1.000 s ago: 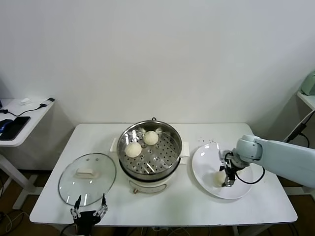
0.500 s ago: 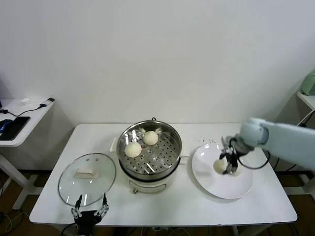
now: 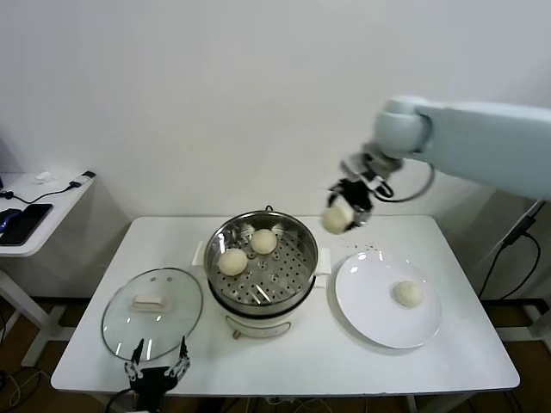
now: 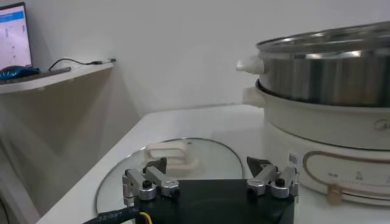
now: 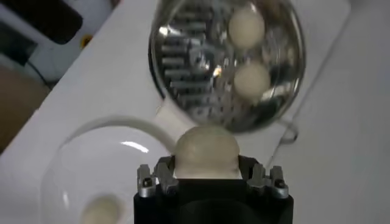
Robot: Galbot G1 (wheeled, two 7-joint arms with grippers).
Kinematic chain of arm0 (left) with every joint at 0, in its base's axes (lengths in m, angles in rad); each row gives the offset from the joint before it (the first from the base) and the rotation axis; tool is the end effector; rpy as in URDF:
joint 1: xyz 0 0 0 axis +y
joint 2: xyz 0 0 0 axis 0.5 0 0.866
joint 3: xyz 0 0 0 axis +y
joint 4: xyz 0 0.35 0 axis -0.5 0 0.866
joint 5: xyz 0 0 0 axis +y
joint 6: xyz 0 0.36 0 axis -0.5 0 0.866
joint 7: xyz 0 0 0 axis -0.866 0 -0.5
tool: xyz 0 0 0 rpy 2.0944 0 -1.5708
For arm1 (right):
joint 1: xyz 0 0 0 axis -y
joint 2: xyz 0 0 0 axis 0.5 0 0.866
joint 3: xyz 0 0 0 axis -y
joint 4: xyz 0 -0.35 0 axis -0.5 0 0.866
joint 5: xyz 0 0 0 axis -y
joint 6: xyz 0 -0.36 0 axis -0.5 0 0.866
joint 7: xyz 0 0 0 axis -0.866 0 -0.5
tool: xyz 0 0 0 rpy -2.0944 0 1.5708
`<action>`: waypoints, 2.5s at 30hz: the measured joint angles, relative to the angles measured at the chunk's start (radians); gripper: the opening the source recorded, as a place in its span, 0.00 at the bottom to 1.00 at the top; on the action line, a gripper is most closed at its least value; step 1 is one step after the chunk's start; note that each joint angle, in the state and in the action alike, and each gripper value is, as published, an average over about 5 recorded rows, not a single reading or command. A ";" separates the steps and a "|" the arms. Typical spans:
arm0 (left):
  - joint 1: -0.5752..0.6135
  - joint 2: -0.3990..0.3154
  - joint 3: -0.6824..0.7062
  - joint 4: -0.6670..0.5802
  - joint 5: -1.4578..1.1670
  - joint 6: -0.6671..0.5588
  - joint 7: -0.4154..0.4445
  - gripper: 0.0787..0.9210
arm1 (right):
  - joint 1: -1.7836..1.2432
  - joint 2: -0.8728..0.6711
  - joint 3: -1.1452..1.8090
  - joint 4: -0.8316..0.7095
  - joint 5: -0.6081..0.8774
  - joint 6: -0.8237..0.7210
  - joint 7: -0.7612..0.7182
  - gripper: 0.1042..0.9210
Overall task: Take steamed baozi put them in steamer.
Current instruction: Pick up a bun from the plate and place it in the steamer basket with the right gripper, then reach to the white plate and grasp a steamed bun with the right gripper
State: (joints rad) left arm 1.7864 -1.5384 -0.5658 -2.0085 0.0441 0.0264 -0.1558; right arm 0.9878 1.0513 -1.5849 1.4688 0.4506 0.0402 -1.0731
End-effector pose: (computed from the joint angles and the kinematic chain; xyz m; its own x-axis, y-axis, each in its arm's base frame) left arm 0.1081 0.0202 -0.3650 -0.9359 -0.1810 0.3021 -0.1433 0.9793 0.1430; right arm 0.5188 0.0751 0.0546 -0.1665 -0.2096 0.9635 -0.6577 -0.7044 -0.2669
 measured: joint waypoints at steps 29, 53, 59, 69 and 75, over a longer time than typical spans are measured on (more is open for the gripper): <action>0.005 -0.001 -0.008 0.012 -0.004 0.000 -0.005 0.88 | -0.331 0.329 0.048 -0.141 -0.303 0.347 0.063 0.70; 0.003 -0.007 0.000 0.013 0.003 -0.005 -0.007 0.88 | -0.248 0.257 0.059 -0.189 -0.191 0.417 0.020 0.88; 0.000 -0.007 0.003 0.011 0.003 -0.005 -0.007 0.88 | -0.142 0.138 0.015 -0.192 -0.071 0.349 -0.014 0.88; -0.013 0.002 0.000 0.019 -0.002 -0.010 -0.004 0.88 | -0.058 -0.181 -0.106 -0.166 0.000 0.093 -0.034 0.88; -0.016 0.001 -0.005 0.018 -0.015 -0.008 0.000 0.88 | -0.145 -0.338 -0.100 -0.168 -0.043 -0.024 -0.022 0.88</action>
State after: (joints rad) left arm 1.7706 -1.5372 -0.5713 -1.9908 0.0289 0.0186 -0.1557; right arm 0.8424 0.7135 -1.6845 1.3012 0.4077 0.0161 -1.0955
